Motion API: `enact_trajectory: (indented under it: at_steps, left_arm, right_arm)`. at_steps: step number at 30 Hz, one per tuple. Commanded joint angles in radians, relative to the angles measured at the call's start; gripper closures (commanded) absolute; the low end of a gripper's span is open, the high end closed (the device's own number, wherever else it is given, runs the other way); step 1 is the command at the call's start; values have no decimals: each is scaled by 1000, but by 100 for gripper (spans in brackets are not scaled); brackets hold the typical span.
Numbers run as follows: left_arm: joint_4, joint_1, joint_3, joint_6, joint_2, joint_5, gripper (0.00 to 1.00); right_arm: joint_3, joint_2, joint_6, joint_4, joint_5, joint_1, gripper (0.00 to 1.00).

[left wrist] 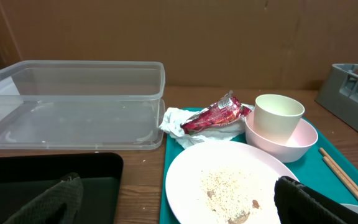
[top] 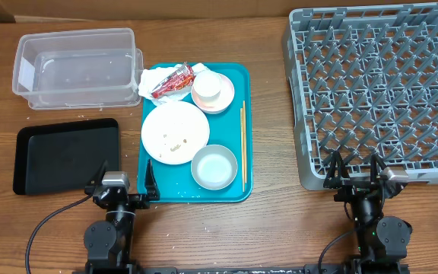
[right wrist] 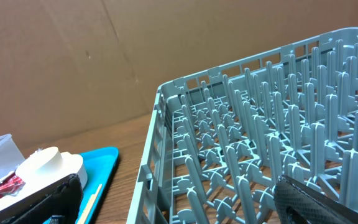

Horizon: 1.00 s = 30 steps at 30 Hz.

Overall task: Sort waste into correct bins and load items into the dishwasher
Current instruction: 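Raise the left gripper from rest toward the teal tray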

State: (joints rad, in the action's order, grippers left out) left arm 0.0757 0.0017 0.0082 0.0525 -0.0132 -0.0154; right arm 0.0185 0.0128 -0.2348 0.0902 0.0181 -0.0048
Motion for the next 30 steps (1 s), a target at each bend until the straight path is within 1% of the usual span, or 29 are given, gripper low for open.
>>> enact_trajectory:
  at_steps: [1,13,15,16,18,20,21,22,23,24,25,26,27,29,30]
  left_arm:
    - [1,5,-4,0,8,-4,0]
    - [1,5,-4,0,8,-4,0]
    - [-34,5,-4,-30,8,37,0]
    - [-62,5,-3,-4,8,28,0]
    - [-116,3,-3,158,8,-124,0]
    - [-146,3,-3,371,8,-333,0]
    - [-175,3,-3,521,8,-460,0]
    - [-189,3,-3,595,8,-518,0]
    - [-208,3,-3,698,8,-591,0]
    - [-233,3,-3,775,8,-624,0]
    - [-270,3,-3,824,8,-636,0]
    - [-350,3,-3,866,8,-645,0]
    - [-431,3,-3,872,8,-648,0]
    - [-649,8,8,854,8,-622,0]
    - [-676,14,42,852,8,-578,0]
  right_arm:
    - [-10,-10,3,-6,-10,6,0]
    - [-10,-10,3,-6,-10,6,0]
    - [-10,-10,3,-6,-10,6,0]
    - [-10,-10,3,-6,-10,6,0]
    - [-10,-10,3,-6,-10,6,0]
    - [-10,-10,3,-6,-10,6,0]
    - [-10,-10,3,-6,-10,6,0]
    - [-10,-10,3,-6,-10,6,0]
    - [-10,-10,3,-6,-10,6,0]
    - [-10,-10,3,-6,-10,6,0]
    - [-10,-10,3,-6,-10,6,0]
    - [-10,-10,3,-6,-10,6,0]
    - [-10,-10,3,-6,-10,6,0]
    - [-10,-10,3,-6,-10,6,0]
    - [-10,-10,3,-6,-10,6,0]
